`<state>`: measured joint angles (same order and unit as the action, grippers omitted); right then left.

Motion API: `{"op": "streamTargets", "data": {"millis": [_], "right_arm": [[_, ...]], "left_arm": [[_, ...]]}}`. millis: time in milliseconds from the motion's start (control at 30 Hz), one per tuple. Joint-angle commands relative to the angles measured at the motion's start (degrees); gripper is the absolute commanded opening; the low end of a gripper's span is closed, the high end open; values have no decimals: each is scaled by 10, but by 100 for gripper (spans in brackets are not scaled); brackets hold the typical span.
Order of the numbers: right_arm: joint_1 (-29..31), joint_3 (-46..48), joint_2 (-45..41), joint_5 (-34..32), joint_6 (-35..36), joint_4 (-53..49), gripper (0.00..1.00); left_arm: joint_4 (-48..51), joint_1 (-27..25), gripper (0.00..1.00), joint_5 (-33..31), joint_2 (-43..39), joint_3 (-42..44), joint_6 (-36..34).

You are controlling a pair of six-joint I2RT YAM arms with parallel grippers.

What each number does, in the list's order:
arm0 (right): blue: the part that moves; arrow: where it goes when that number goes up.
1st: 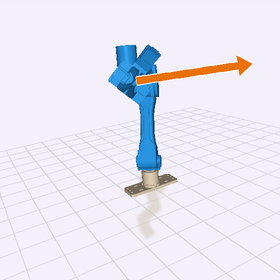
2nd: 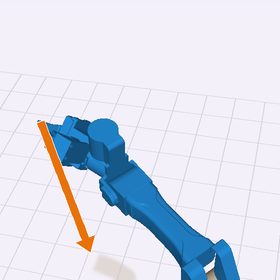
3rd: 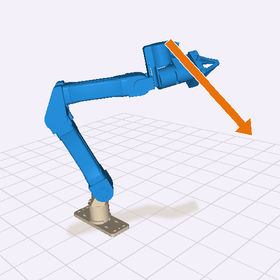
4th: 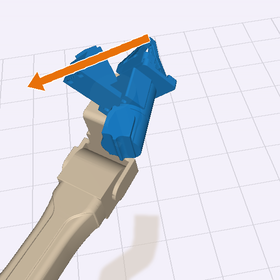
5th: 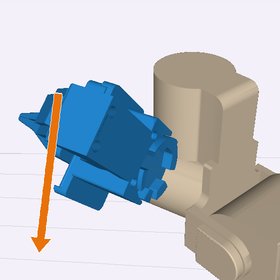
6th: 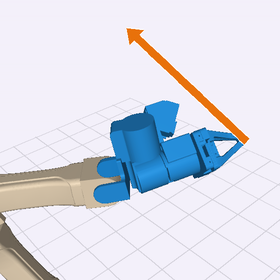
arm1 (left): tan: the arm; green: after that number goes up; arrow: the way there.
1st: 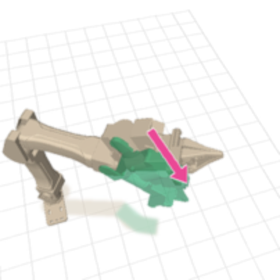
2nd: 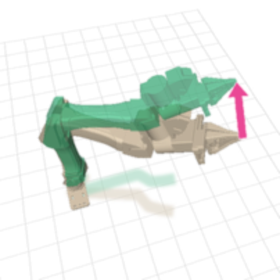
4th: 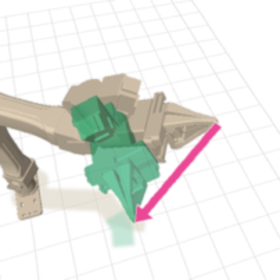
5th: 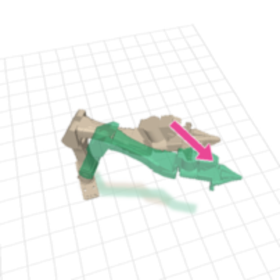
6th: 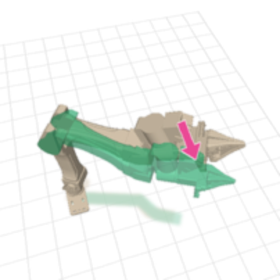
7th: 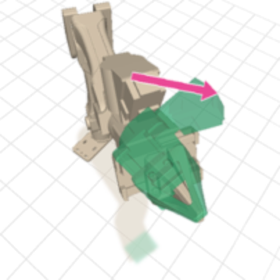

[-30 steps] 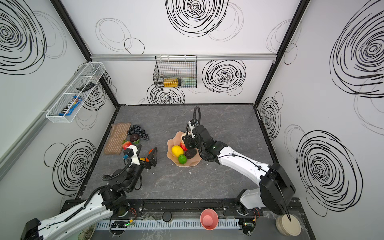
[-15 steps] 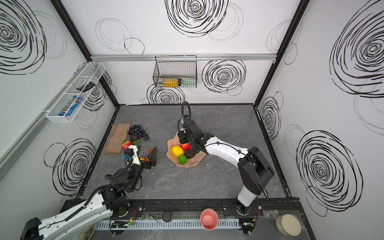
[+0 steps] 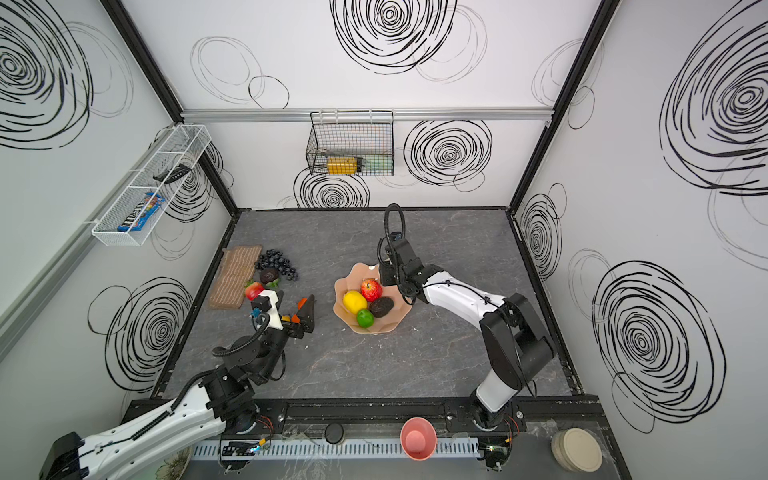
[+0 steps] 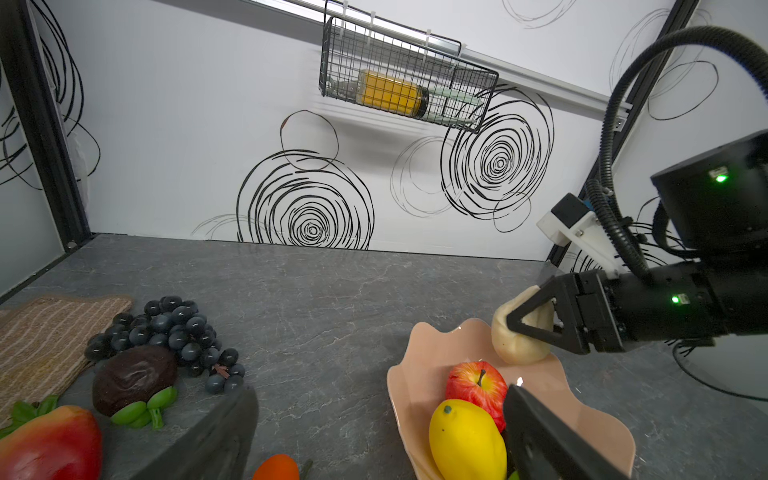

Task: Place and organize the fake fruits in the fruit bowl
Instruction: 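Lower the pear into the bowl beside the apple with the right gripper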

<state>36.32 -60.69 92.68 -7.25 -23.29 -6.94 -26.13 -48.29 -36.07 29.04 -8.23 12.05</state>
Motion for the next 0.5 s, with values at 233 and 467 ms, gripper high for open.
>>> {"op": "streamTargets", "data": {"millis": [233,467], "right_arm": [[-4,15,9,17,-23,-19,53],[-2,26,16,22,-26,-15,53]], "left_arm": [[-19,2,96,-4,1,-9,6],[-18,3,96,-5,3,-9,6]]}}
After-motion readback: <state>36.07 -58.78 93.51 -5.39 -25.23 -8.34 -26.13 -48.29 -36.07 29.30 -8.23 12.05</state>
